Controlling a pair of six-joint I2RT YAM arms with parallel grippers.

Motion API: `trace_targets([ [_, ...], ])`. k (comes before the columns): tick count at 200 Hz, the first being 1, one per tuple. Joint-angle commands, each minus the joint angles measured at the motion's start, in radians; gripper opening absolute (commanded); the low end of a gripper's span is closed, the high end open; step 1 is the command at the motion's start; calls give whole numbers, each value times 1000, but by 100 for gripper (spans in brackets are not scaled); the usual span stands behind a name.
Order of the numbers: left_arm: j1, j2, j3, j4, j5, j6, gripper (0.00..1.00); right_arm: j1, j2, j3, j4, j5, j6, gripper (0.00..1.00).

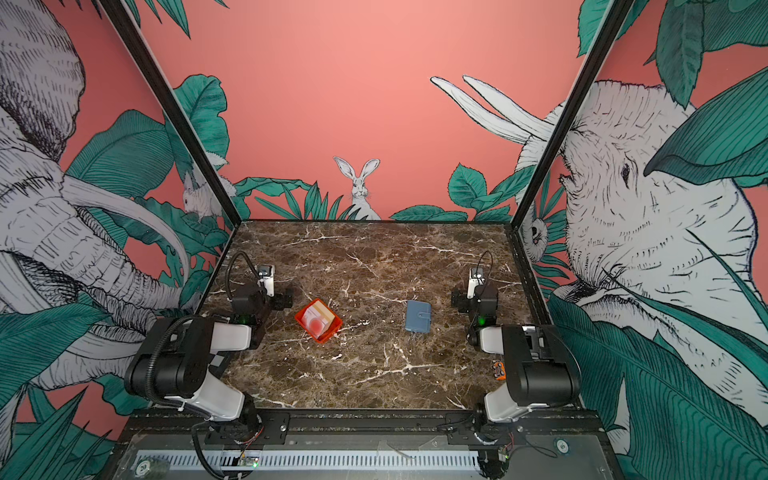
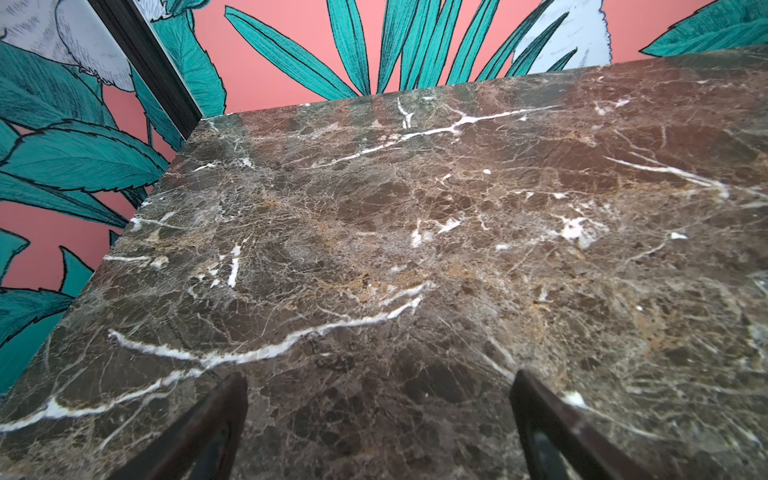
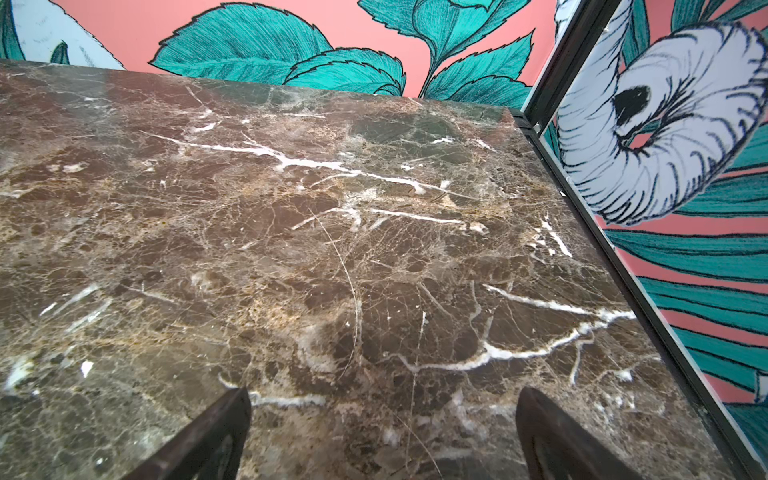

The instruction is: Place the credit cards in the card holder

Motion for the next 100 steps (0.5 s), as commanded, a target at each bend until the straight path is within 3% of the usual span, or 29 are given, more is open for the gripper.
trace_targets([
  [1, -1, -25, -18, 48, 16, 19, 99, -2, -5, -29, 93, 26, 12, 98],
  [53, -2, -69, -24, 23, 1, 13, 99, -1, -30, -50, 111, 17, 8, 98],
  [100, -2, -127, -3, -67, -3, 8, 99, -2, -95, -35, 24, 14, 9, 98],
])
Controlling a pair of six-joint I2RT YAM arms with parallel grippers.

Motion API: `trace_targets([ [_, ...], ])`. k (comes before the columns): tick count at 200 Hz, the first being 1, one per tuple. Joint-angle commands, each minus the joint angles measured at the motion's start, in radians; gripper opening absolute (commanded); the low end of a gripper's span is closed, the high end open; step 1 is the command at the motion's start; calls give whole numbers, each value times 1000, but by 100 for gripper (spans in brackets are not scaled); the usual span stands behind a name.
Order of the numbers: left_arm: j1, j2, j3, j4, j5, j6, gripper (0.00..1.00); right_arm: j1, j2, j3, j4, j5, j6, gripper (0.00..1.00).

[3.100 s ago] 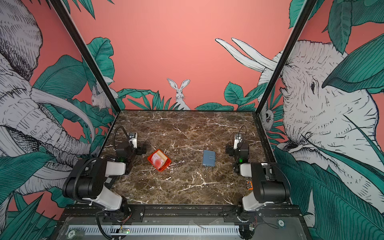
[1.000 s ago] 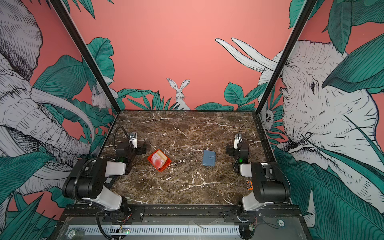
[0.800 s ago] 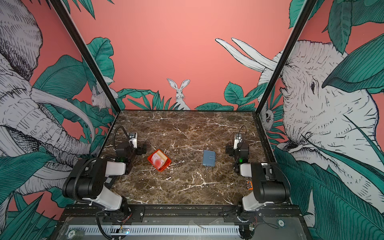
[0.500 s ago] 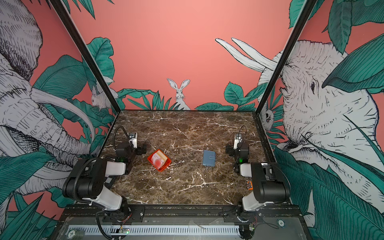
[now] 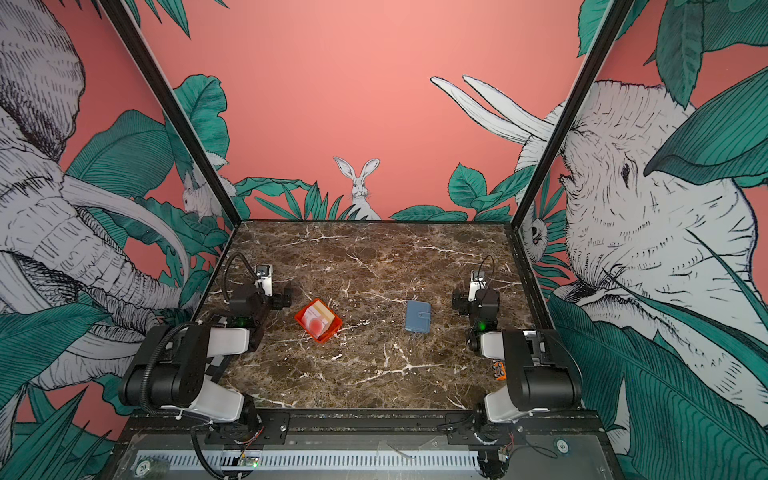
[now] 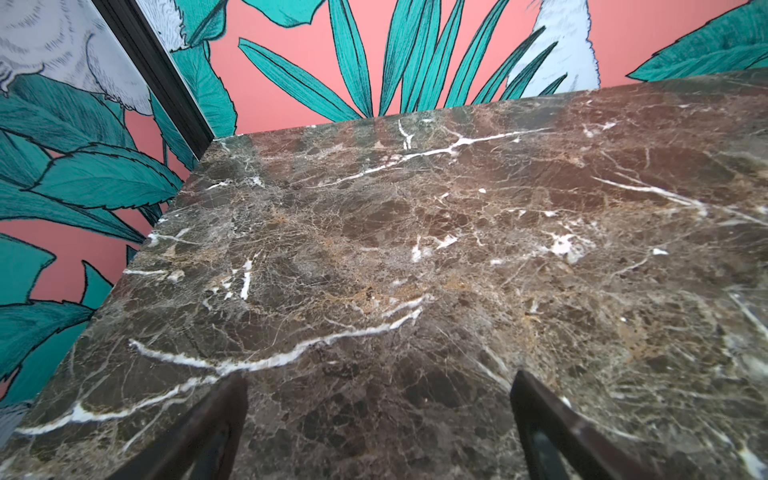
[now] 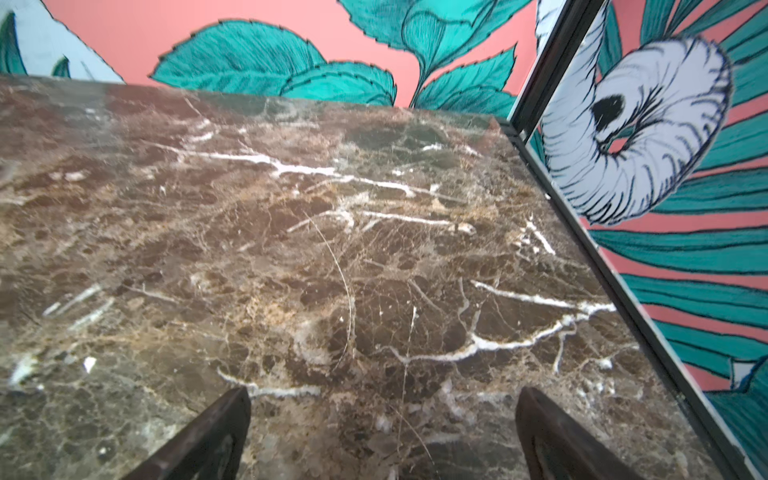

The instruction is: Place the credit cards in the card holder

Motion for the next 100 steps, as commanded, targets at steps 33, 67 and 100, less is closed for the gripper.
trace_targets([
  [33, -2, -93, 30, -117, -19, -2, 99, 0, -122, 40, -136, 23, 23, 98],
  [67, -3, -137, 52, -207, -45, -29, 99, -2, -212, 67, -274, 50, 45, 98],
  [100, -21, -173, 88, -317, -79, -67, 99, -1, -267, 147, -475, 65, 107, 98],
])
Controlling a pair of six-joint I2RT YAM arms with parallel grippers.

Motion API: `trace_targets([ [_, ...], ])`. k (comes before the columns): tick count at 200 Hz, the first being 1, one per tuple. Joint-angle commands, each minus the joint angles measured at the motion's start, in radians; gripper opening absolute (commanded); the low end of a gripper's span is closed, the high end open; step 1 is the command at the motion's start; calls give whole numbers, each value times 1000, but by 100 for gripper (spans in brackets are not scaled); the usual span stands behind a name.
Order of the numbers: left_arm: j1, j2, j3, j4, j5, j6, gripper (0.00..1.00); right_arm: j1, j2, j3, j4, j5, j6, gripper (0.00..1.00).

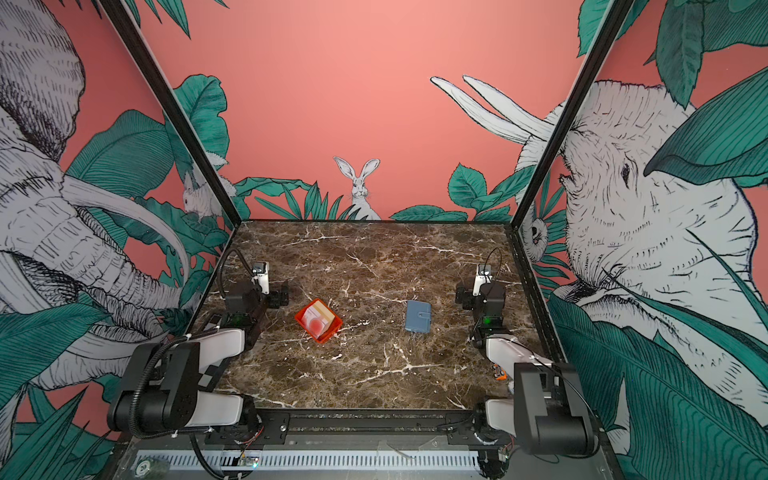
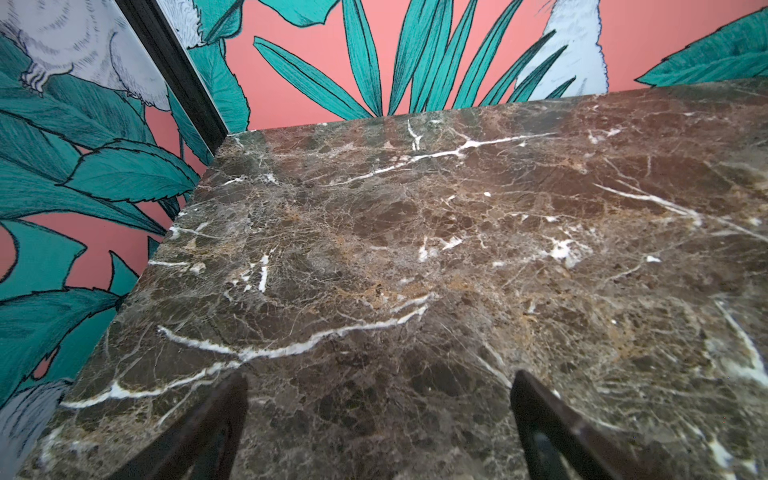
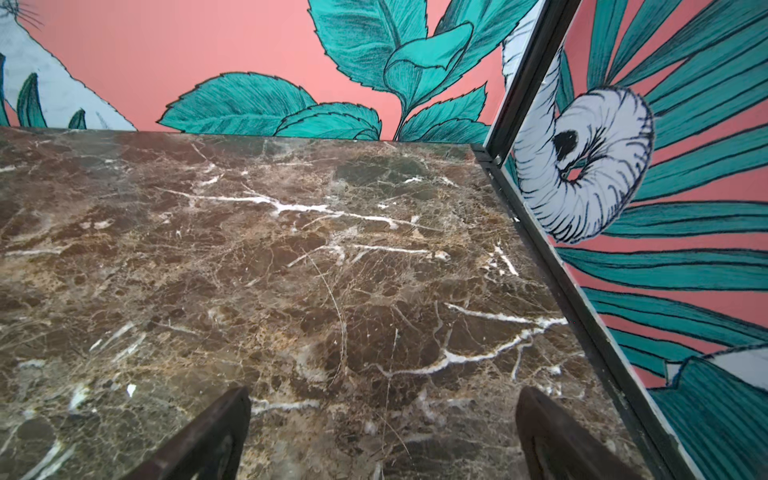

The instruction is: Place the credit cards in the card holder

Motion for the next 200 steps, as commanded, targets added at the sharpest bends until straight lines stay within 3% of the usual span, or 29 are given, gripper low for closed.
trace_targets([
  [1, -16, -48, 43, -112, -35, -39, 99, 0, -40, 70, -176, 28, 63, 98],
  [60, -53, -161, 110, -315, 0, -102, 99, 0, -140, 141, -366, -2, 150, 98],
  [108, -77, -261, 125, -422, 69, -151, 99, 0, -147, 354, -741, -51, 207, 98],
  [141, -87, -330, 128, -484, 91, -168, 99, -1, -182, 379, -820, -40, 331, 98],
  [200, -92, -431, 130, -614, 105, -259, 99, 0, -253, 367, -837, -113, 311, 98],
])
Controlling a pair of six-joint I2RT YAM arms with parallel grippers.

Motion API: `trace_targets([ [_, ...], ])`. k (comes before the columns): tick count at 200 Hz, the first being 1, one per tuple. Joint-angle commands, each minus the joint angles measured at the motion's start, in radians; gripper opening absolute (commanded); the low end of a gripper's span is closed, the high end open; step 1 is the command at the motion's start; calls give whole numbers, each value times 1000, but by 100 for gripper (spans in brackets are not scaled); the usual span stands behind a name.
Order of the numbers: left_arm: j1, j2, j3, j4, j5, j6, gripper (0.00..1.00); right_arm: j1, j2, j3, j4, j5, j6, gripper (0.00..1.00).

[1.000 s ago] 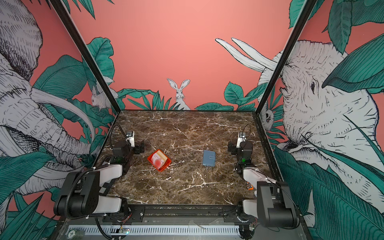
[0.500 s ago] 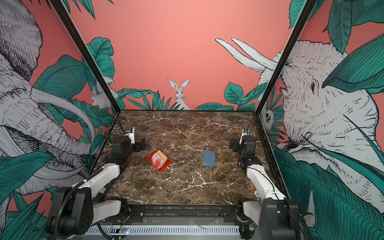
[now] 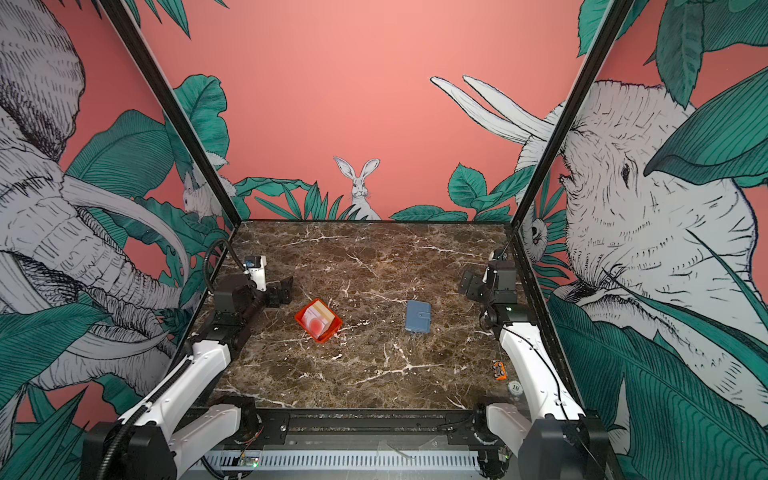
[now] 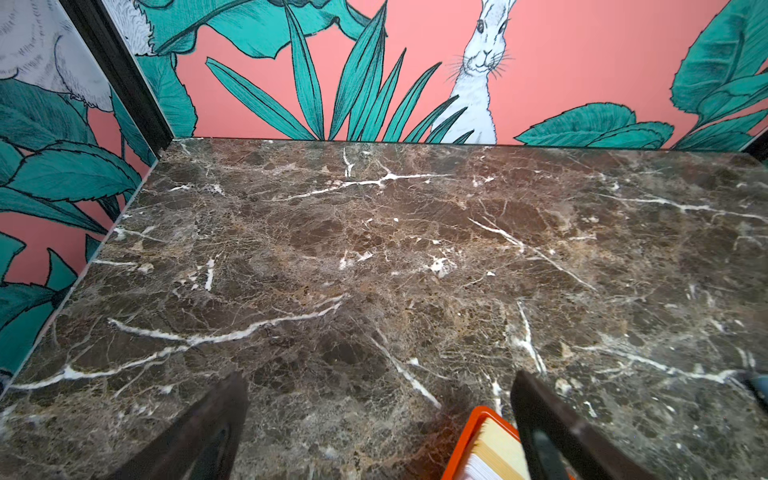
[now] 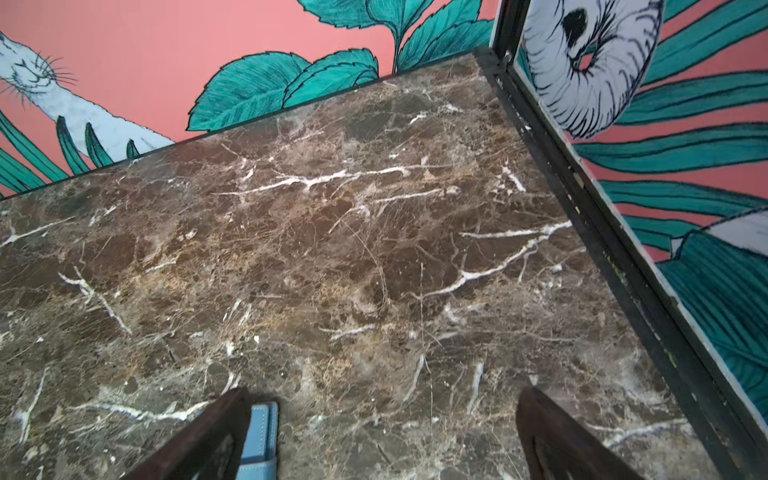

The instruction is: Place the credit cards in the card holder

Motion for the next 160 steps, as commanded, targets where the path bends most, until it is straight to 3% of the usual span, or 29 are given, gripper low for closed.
trace_targets([
  [1, -5, -32, 23, -97, 20, -68, 99, 0, -55, -2, -5, -40, 25, 98],
  [45, -7, -8, 81, -222, 131, -184, 99, 0, -57, 76, -112, -149, 169, 98],
  [87, -14, -16, 72, -230, 185, -241, 99, 1, -141, -12, -18, -281, 135, 98],
  [97, -17, -20, 68, -230, 194, -255, 99, 1, -153, -22, -14, -268, 137, 98],
  [141, -44, -33, 57, -256, 230, -290, 99, 4, -80, 18, -133, -367, 162, 98],
  [160, -69, -38, 54, -273, 231, -301, 99, 40, -38, 53, -213, -336, 122, 85],
])
